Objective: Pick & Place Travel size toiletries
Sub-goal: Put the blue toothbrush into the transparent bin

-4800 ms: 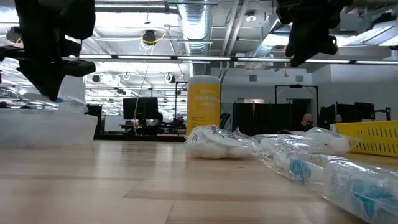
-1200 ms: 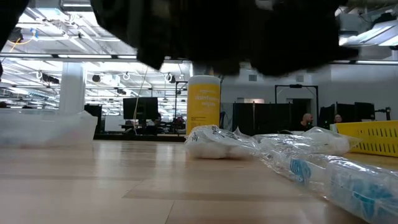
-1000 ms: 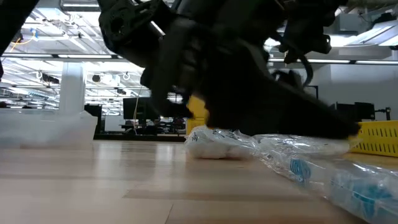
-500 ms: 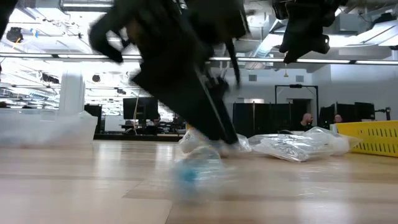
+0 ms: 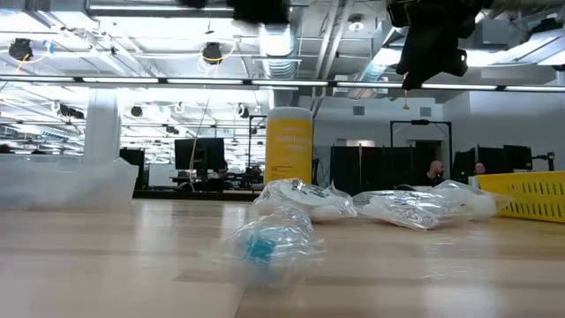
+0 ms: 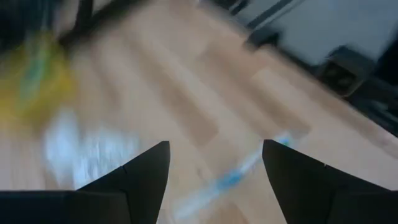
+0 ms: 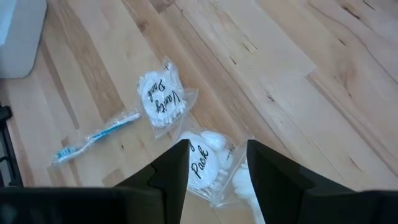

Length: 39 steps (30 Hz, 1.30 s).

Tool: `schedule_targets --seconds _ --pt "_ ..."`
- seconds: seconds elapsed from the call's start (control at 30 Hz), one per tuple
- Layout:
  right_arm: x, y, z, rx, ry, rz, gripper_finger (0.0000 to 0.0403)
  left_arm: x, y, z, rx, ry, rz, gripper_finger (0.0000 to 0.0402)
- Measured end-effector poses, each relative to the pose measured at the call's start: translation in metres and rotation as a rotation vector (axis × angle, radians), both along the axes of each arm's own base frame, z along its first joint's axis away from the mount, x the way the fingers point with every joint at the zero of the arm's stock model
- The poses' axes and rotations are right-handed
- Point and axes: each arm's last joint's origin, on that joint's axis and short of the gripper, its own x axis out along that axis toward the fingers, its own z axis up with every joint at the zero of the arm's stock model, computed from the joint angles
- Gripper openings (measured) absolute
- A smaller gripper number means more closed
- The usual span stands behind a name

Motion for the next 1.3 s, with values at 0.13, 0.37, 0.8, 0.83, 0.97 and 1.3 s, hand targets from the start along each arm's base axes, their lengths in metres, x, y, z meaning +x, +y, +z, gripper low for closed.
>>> schedule_targets --seconds 0.13,0.37,0.8,0.83,0.97,1.3 --pt "0.0 0.0 0.0 0.0 0.0 0.001 0.0154 0.006 0.005 -0.002 -0.037 -0.031 -0.166 0.025" --pt "0.0 0.0 0.0 0.0 0.0 0.001 0.0154 0.025 0.014 -0.044 -0.059 0.051 -0.301 0.025" --pt "0.0 0.0 0.0 -0.001 0.002 0.001 0.0154 0.058 0.005 -0.099 -0.052 0.103 -0.362 0.025" --pt "0.0 0.0 0.0 0.0 0.001 0.001 0.0154 0.061 0.004 -0.102 -0.052 0.109 -0.362 0.025" --pt "0.0 0.0 0.0 -0.001 0.002 0.001 0.0154 0.069 0.002 -0.112 -0.071 0.166 -0.31 0.025" --pt "0.0 0.0 0.0 -0.002 0.002 0.002 0.0154 0.051 0.003 -0.117 -0.206 0.521 -0.061 0.025"
